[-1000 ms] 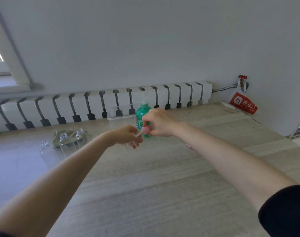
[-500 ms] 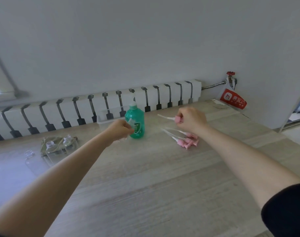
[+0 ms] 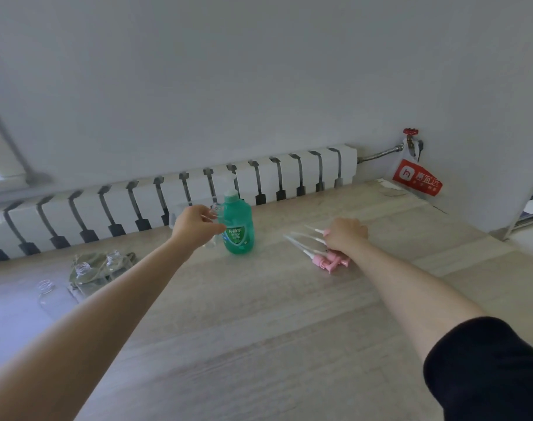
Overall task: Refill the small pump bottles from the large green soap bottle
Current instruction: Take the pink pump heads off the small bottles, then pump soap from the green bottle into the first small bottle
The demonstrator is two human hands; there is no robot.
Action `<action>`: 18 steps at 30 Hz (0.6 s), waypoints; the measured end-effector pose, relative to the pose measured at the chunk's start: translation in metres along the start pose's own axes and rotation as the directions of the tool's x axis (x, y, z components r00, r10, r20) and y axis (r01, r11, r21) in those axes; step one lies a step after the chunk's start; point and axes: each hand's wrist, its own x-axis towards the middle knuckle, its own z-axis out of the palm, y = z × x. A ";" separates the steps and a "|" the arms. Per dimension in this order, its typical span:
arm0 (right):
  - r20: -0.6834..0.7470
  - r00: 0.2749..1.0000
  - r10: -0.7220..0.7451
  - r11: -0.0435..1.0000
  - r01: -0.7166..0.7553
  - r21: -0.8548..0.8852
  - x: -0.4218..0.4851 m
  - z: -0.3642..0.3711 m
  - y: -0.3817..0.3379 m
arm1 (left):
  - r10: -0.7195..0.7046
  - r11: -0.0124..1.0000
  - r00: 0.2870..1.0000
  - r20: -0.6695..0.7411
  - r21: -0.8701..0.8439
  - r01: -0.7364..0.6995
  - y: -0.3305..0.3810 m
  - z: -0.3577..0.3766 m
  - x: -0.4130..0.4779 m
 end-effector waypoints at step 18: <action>-0.293 0.818 -0.494 0.563 0.558 0.609 -0.036 -0.060 -0.158 | -0.040 0.990 0.997 -0.059 -0.136 0.032 -0.014 -0.016 0.013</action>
